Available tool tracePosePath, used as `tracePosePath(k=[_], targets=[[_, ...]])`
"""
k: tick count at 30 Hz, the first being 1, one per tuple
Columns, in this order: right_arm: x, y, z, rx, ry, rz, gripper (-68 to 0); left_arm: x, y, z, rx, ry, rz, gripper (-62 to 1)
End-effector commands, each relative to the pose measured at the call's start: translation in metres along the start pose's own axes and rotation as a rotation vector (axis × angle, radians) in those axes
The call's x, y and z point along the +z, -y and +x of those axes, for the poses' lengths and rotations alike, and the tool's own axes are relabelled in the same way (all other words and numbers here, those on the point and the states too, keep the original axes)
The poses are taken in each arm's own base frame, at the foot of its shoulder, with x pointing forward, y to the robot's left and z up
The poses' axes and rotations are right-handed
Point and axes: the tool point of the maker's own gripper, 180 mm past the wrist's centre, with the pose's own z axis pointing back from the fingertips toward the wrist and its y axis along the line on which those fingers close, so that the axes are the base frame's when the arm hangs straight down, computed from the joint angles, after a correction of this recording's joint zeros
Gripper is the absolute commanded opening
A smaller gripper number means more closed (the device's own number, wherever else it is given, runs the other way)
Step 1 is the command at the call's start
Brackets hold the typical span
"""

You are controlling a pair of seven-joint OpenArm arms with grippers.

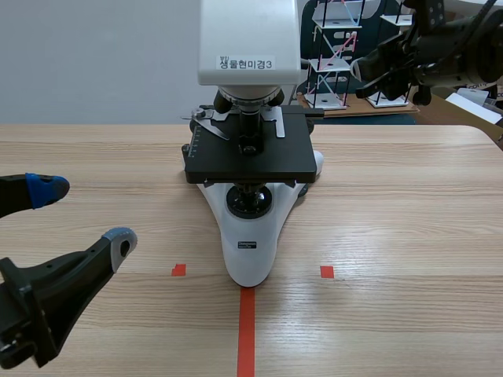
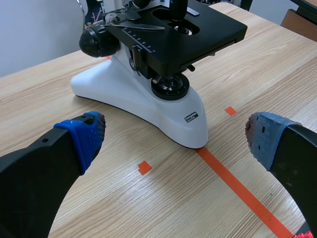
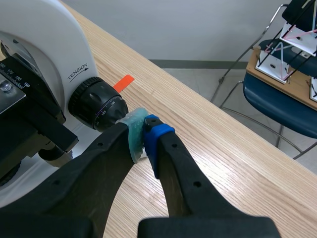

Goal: Return to the home posture

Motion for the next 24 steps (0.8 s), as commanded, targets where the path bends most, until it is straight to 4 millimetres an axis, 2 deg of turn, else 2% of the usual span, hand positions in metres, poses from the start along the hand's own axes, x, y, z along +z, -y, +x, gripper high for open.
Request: tracePosePath(k=[1, 5, 7, 9, 13, 16, 21, 24], targets=[[0.004, 0.005, 0.020, 0.024, 0.055, -0.009, -67.5, -0.001, 0.000, 0.007, 0.001, 0.028, 0.000, -1.1], [0.004, 0.003, 0.014, 0.039, 0.063, -0.013, -66.8, -0.001, 0.000, 0.007, 0.001, 0.028, 0.000, -1.1], [0.005, 0.000, 0.009, 0.042, 0.067, -0.013, -63.2, -0.001, 0.000, 0.007, 0.001, 0.028, 0.000, -1.1], [0.006, -0.004, 0.002, 0.044, 0.067, -0.011, -55.1, -0.001, 0.000, 0.007, 0.001, 0.028, 0.000, -1.1], [0.015, -0.015, -0.016, 0.033, 0.074, -0.009, -27.4, -0.001, 0.000, 0.007, 0.001, 0.028, 0.000, -1.1], [0.029, -0.022, -0.025, 0.035, 0.094, -0.021, -16.9, -0.001, 0.000, 0.007, 0.001, 0.028, 0.000, -1.1], [0.059, -0.039, -0.038, 0.032, 0.171, -0.053, -15.8, -0.001, 0.000, 0.007, 0.001, 0.028, 0.000, -1.1], [0.079, -0.057, -0.054, 0.047, 0.199, -0.050, -12.0, -0.001, 0.000, 0.007, 0.001, 0.028, 0.000, -1.1]])
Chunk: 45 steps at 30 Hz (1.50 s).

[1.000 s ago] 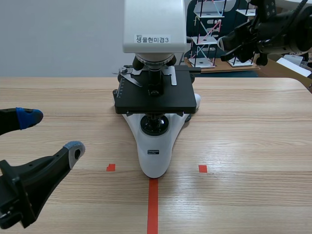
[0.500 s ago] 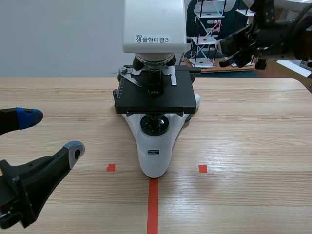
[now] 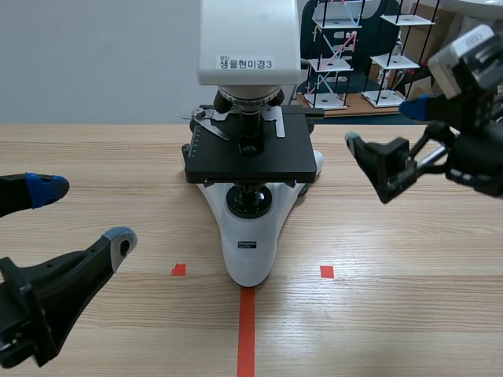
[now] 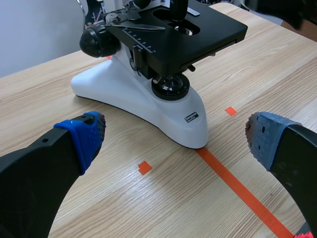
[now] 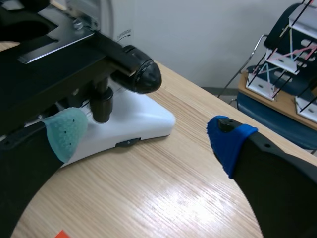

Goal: Return to the home posture

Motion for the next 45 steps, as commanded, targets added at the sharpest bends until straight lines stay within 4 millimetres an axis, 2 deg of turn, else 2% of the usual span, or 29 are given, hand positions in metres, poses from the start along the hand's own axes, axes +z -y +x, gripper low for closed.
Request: tracePosePath(k=[1, 5, 8, 11, 15, 18, 21, 33, 45], targets=[[0.010, -0.007, -0.003, 0.010, 0.021, 0.004, -11.0, -0.001, 0.001, 0.007, 0.001, 0.027, -0.001, -1.1], [0.037, -0.038, -0.018, 0.080, 0.032, 0.032, -11.0, -0.001, 0.001, 0.007, 0.001, 0.027, -0.001, -1.1], [0.052, -0.062, -0.022, 0.103, 0.047, 0.062, -9.4, -0.001, 0.001, 0.007, 0.001, 0.027, -0.001, -1.1], [0.063, -0.081, -0.011, 0.071, 0.085, 0.084, -9.3, -0.001, 0.001, 0.007, 0.001, 0.027, -0.001, -1.1], [0.077, -0.102, 0.023, 0.062, 0.180, 0.117, -9.3, -0.001, 0.001, 0.007, 0.001, 0.028, -0.001, -1.1], [0.083, -0.105, 0.044, 0.086, 0.209, 0.108, -9.2, -0.001, 0.001, 0.007, 0.001, 0.028, -0.001, -1.1], [0.085, -0.105, 0.054, 0.096, 0.229, 0.107, -6.6, -0.001, 0.001, 0.007, 0.001, 0.027, -0.001, -1.1], [0.084, -0.103, 0.035, 0.069, 0.126, 0.095, -6.6, -0.001, 0.001, 0.007, 0.001, 0.027, -0.001, -1.1], [0.083, -0.102, 0.035, 0.071, 0.122, 0.094, -6.7, -0.001, 0.001, 0.007, 0.001, 0.027, -0.001, -1.1]])
